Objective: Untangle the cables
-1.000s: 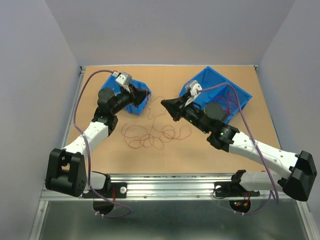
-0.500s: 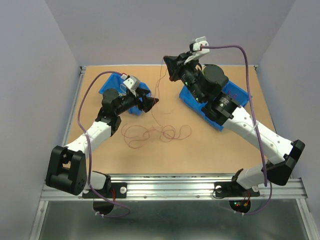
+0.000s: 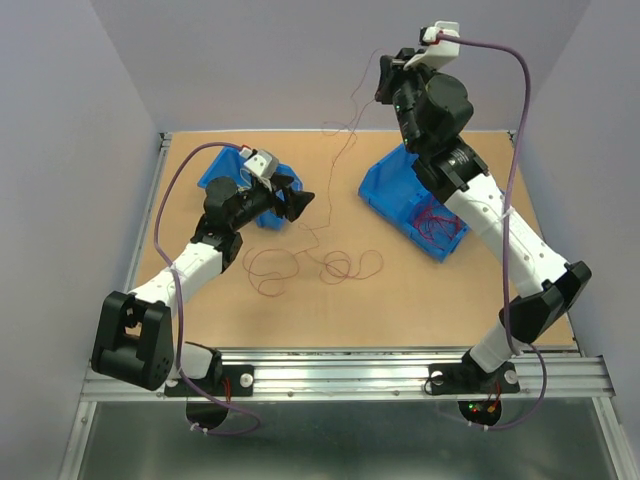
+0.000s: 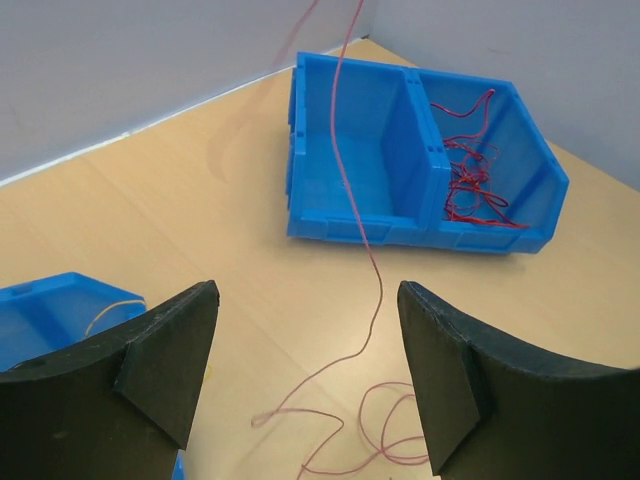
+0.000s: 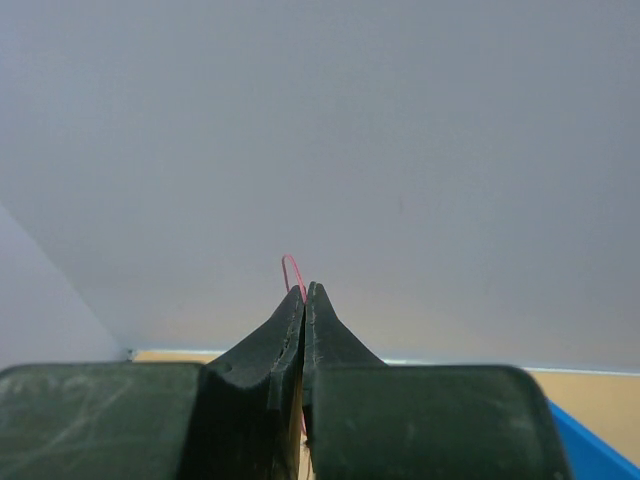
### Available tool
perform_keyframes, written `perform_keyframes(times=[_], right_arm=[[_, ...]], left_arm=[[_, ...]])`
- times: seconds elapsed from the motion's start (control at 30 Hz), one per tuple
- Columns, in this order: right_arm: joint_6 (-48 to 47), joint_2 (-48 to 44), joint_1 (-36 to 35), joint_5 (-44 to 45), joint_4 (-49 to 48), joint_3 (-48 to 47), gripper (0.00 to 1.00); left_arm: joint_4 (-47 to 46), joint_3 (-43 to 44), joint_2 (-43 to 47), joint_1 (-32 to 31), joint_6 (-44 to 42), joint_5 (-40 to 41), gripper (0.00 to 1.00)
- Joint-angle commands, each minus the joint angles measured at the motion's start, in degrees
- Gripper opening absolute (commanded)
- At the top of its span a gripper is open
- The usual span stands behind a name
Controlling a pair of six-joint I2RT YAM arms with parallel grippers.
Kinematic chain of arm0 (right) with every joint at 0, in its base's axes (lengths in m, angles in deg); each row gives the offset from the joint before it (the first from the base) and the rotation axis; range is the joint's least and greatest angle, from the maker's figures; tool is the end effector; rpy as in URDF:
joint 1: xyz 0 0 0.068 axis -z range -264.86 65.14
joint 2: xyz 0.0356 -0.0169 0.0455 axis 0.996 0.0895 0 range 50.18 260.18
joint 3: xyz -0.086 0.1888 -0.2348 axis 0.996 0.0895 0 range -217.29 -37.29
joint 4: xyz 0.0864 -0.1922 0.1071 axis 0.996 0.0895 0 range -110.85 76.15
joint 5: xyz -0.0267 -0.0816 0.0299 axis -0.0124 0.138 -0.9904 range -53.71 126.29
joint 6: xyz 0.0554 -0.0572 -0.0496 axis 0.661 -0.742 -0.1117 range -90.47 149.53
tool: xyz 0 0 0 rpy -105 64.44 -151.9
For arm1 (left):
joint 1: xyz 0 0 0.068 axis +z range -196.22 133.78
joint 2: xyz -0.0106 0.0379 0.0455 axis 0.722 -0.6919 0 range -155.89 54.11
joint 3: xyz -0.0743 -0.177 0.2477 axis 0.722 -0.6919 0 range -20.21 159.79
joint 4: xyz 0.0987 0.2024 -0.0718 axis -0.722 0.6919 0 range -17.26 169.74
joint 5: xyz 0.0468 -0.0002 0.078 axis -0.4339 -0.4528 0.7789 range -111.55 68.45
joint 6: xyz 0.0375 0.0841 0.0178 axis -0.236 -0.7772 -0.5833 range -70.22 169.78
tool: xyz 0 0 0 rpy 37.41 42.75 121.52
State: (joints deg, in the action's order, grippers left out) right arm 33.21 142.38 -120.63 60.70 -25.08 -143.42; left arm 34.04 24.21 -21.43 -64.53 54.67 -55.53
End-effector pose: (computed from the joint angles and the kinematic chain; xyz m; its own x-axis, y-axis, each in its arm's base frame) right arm 0.3225 0.1894 0.5767 0.2386 0.2439 -0.9400 -0.2294 0.9547 0.1895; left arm 0.2740 -0.1405 0.3673 0.0579 -0.0934 -0.9939 0.7943 0.6075 -0.0109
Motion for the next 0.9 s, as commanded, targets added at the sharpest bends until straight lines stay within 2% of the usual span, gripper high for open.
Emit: perform_keyframes(times=[0.0,0.23,0.4,0.6,0.77,0.83,0.87], right_arm=[[-1.75,1.3,2.01,-0.14,-1.22,-7.51,0.0],[-3.16,5.79,5.18,-0.23,-1.31,-17.79,0.01],[-6.05,8.43,6.23,1.96,-1.31,-21.13,0.01],[-4.83,8.35,9.4,0.92,-1.31,-21.58,0.0],[-3.95,6.41,9.67,0.21,-1.75,-18.68,0.01],[-4.12,6.06,9.66,0.47,-1.84,-18.5,0.01],[-4.56,5.97,9.75,0.64,-1.84,-18.76,0.0]], left_arm=[[-1.12,1.63,2.42,-0.15,-0.84,2.42,0.83],[-0.85,2.24,1.02,-0.33,-1.37,-0.37,0.85],[3.61,6.19,-6.08,-2.52,-3.56,0.13,0.85],[10.12,11.98,-15.4,-6.2,-6.19,4.35,0.85],[17.49,17.79,-23.14,-9.2,-8.05,11.1,0.84],[19.18,20.08,-26.13,-9.55,-8.31,11.04,0.82],[20.75,20.7,-27.45,-9.82,-8.49,11.3,0.76]])
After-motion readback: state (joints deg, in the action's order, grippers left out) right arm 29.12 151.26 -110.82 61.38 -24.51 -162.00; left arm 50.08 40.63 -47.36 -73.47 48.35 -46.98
